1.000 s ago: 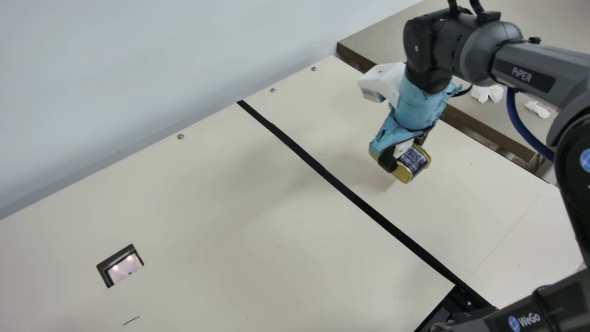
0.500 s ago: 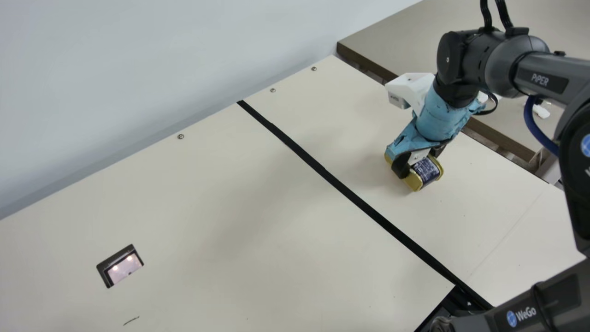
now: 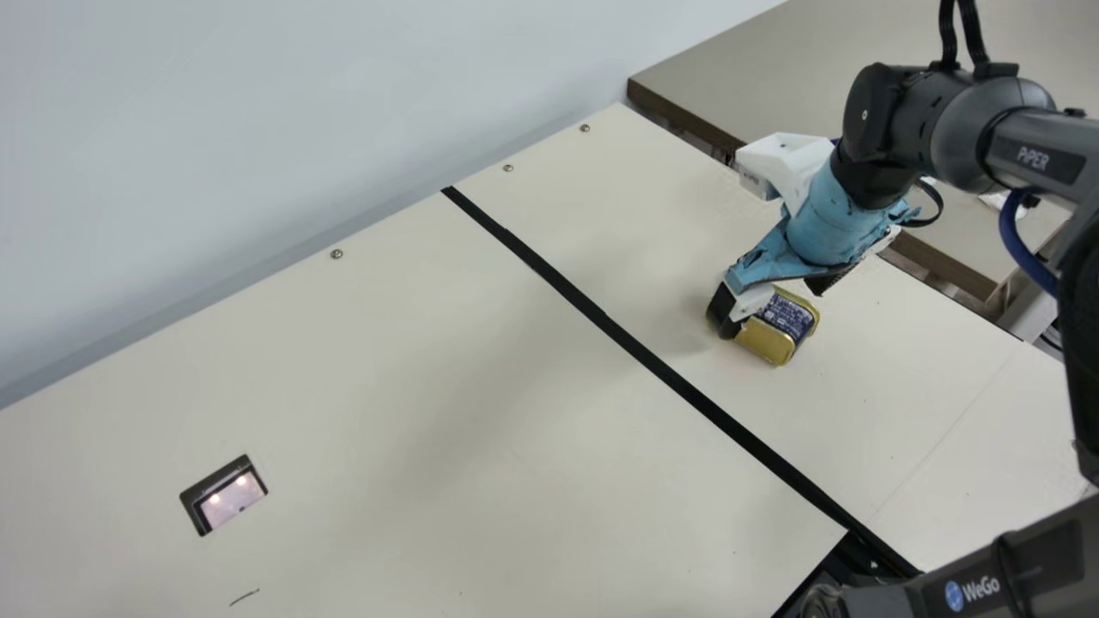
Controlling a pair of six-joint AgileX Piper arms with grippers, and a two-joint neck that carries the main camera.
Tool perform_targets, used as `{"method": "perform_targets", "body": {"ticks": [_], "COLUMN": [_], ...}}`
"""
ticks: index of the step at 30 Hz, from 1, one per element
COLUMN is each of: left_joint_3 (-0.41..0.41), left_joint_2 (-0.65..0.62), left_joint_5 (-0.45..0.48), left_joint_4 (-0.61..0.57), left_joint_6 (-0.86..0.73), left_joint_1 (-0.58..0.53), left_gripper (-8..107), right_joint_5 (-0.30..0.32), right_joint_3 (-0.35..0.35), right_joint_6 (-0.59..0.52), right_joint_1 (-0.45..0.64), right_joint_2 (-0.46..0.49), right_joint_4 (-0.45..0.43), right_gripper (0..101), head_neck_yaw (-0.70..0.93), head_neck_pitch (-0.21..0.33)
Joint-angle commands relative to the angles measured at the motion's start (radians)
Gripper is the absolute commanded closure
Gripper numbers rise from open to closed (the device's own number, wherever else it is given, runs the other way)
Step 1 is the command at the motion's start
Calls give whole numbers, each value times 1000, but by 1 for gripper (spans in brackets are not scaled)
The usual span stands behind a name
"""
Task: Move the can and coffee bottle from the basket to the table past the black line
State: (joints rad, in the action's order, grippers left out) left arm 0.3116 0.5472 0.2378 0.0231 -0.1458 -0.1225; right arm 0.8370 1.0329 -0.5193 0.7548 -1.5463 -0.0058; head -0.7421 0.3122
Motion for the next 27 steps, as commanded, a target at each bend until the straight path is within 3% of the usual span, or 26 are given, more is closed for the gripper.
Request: {"method": "perform_targets", "body": {"ticks": [1, 7, 12, 19, 27], "left_joint_3": [0, 0, 0, 0, 0], "left_joint_2": [0, 0, 0, 0, 0], "left_joint_5": [0, 0, 0, 0, 0], "left_joint_4": [0, 0, 0, 0, 0], "left_joint_6": [0, 0, 0, 0, 0], "left_joint_1": [0, 0, 0, 0, 0], "left_gripper": [9, 9, 9, 9, 9], "right_joint_5": [0, 13, 48, 146, 261], "right_joint_3": [4, 17, 32, 44, 28], "right_joint_6": [-10, -57, -131, -242, -292], "right_joint_1": [2, -9, -28, -61, -132], "right_joint_2": [11, 66, 136, 241, 342], "right_joint_4": [12, 70, 169, 339, 473], "right_gripper": [0, 0, 0, 0, 0], "head_neck_yaw": [-23, -23, -23, -23, -23], "head_neck_pitch": [20, 20, 20, 20, 20]}}
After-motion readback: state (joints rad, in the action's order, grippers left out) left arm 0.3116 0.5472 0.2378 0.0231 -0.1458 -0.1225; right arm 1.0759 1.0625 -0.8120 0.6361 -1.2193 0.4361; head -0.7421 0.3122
